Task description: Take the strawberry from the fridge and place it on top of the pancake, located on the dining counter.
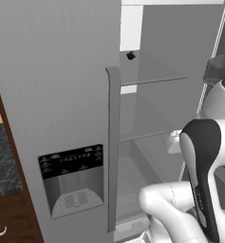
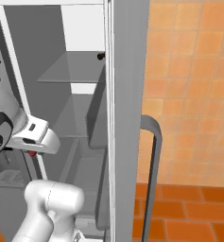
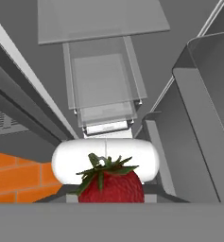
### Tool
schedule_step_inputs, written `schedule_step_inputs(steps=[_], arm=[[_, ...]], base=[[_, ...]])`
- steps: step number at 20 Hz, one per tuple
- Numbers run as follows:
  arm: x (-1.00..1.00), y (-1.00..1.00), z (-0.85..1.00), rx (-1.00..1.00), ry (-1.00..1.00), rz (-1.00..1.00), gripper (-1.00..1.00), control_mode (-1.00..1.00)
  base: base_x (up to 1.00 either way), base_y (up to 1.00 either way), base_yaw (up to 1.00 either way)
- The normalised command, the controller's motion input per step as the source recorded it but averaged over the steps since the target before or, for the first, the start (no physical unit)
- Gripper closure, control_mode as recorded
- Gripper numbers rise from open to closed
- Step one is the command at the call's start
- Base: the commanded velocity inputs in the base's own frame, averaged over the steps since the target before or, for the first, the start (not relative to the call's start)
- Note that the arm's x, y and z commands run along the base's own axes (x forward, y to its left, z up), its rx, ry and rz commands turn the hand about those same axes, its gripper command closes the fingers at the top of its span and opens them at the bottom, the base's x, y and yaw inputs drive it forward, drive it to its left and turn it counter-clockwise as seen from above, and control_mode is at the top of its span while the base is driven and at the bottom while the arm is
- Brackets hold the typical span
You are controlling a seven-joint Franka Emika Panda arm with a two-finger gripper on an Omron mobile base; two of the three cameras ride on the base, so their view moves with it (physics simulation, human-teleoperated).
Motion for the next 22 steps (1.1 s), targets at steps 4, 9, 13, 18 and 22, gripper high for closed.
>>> schedule_step_inputs(steps=[4, 9, 13, 18, 22], arm=[[0.0, 0.0, 0.0, 0.0, 0.0, 0.0, 1.0, 1.0], [0.0, 0.0, 0.0, 0.0, 0.0, 0.0, 1.0, 1.0], [0.0, 0.0, 0.0, 0.0, 0.0, 0.0, 1.0, 1.0], [0.0, 0.0, 0.0, 0.0, 0.0, 0.0, 1.0, 1.0], [0.0, 0.0, 0.0, 0.0, 0.0, 0.0, 1.0, 1.0]], base=[[-0.73, 0.48, -0.27], [-0.71, 0.67, -0.44], [-0.67, 0.41, -0.55], [-0.7, 0.02, -0.76], [-0.43, -0.03, -0.82]])
